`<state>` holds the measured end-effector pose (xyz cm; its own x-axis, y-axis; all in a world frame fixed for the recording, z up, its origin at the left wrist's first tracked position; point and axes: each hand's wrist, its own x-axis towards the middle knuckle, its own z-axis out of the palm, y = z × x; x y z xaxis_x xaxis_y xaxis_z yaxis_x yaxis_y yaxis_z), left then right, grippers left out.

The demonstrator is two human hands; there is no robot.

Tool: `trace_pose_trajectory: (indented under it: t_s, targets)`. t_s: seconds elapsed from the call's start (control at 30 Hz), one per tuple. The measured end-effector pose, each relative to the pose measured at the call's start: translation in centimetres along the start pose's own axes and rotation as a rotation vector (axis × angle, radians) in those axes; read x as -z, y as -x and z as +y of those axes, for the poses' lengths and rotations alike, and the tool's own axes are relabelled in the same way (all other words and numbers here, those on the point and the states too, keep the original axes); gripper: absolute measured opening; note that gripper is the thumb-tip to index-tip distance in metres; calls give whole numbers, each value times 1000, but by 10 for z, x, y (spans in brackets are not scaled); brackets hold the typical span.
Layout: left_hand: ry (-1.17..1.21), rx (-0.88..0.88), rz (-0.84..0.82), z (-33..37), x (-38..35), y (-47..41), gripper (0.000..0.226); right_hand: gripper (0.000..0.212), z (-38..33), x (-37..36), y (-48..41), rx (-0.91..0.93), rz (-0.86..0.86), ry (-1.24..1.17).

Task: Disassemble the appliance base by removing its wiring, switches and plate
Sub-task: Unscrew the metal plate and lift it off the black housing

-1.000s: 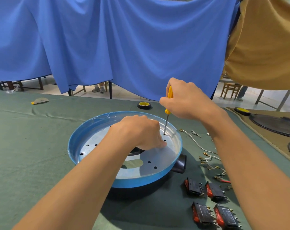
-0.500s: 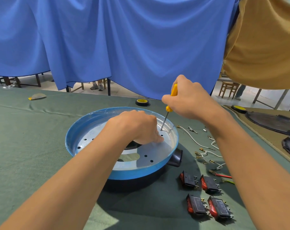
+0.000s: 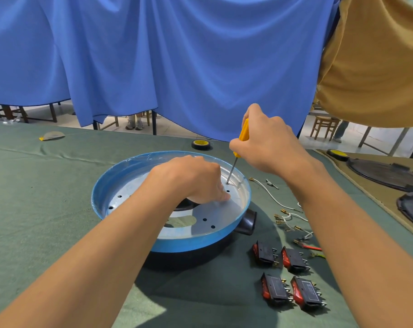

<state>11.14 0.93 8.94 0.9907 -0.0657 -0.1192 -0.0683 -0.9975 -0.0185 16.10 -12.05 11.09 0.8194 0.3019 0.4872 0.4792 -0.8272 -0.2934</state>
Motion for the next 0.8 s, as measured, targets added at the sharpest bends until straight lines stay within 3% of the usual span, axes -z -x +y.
trace_pose_trajectory:
  t_s: [0.1,0.17,0.23,0.37,0.53,0.63,0.8]
  targets:
    - [-9,7,2,0,1,-1,53,42,0,-4,2,10,65,66]
    - [-2,9,1,0,1,-1,53,31,2,-7,0,15,91,51]
    - [2,2,-2,0,-1,-2,52,21,2,-7,-2,8,62,-9]
    - [-3,-8,3,0,-2,-2,52,24,0,-5,-1,30,4,-51]
    - [-2,-8,1,0,-2,-3,53,34,0,-4,1,63,74,18]
    - [4,-13,-1,-2,-3,-5,52,19,1,-4,-2,48,36,-13]
    - [5,-20,7,-2,-4,-6,52,20,2,1,-3,0,20,17]
